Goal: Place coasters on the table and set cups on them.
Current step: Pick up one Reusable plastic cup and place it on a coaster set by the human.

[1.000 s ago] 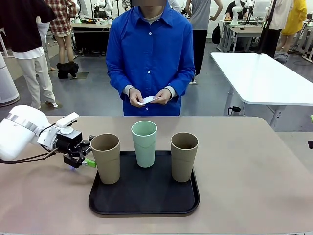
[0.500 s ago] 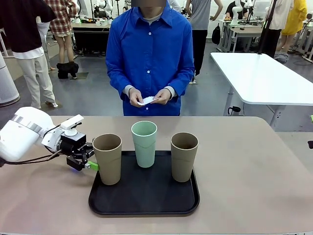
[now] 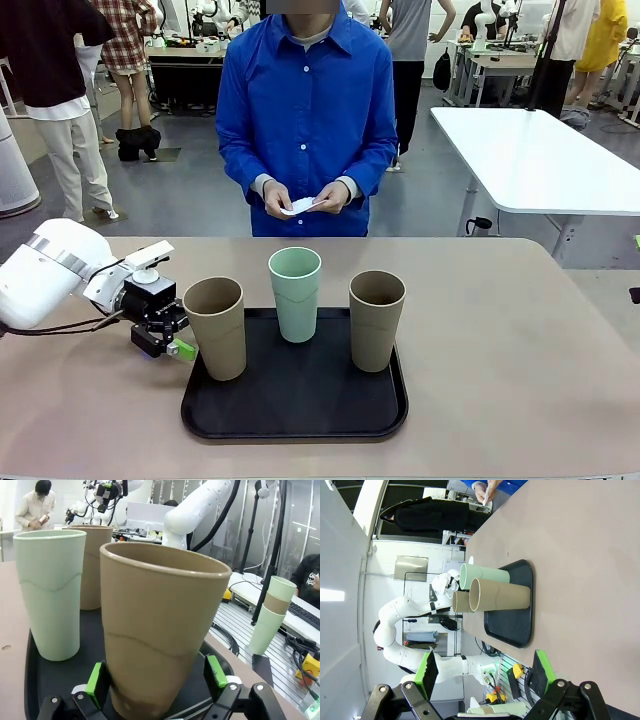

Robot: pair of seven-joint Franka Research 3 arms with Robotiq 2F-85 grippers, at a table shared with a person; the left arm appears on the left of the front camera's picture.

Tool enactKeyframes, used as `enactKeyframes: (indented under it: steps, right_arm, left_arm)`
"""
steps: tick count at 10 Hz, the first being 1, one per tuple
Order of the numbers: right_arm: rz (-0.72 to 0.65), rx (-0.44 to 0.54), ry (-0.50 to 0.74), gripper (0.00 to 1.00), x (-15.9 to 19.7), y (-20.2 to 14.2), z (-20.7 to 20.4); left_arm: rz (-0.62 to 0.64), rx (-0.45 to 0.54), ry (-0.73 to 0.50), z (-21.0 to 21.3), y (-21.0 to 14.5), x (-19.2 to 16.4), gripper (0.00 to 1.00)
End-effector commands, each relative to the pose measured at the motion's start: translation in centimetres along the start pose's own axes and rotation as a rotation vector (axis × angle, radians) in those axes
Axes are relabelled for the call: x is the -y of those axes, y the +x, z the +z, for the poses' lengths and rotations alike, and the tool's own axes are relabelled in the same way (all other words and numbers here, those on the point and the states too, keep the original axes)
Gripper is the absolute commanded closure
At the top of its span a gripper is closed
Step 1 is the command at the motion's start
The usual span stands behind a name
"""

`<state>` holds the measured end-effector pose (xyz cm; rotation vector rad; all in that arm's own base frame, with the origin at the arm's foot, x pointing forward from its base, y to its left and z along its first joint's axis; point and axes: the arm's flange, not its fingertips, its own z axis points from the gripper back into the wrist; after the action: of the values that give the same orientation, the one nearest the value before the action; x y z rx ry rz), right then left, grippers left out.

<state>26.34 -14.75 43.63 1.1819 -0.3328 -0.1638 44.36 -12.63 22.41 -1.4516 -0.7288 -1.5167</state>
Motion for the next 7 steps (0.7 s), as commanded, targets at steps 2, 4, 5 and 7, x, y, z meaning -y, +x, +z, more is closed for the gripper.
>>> enactKeyframes:
  steps: [2,4,5,7]
  right_arm:
    - [-0.001,-0.001,0.008,0.00,-0.1,0.1,-0.1]
    - [-0.001,-0.001,0.008,0.00,-0.1,0.1,-0.1]
    - [-0.001,-0.001,0.008,0.00,-0.1,0.1,-0.1]
    - [-0.001,-0.001,0.008,0.00,-0.1,0.1,-0.1]
  left_arm:
    - [-0.008,-0.001,-0.023,-0.6,0.2,-0.6,0.00]
    - [-0.017,-0.007,-0.021,-1.1,0.2,-0.9,0.00]
    - [-0.019,-0.015,-0.025,-1.5,0.1,-1.2,0.00]
    - [-0.018,-0.023,-0.029,-2.2,-0.1,-1.7,0.00]
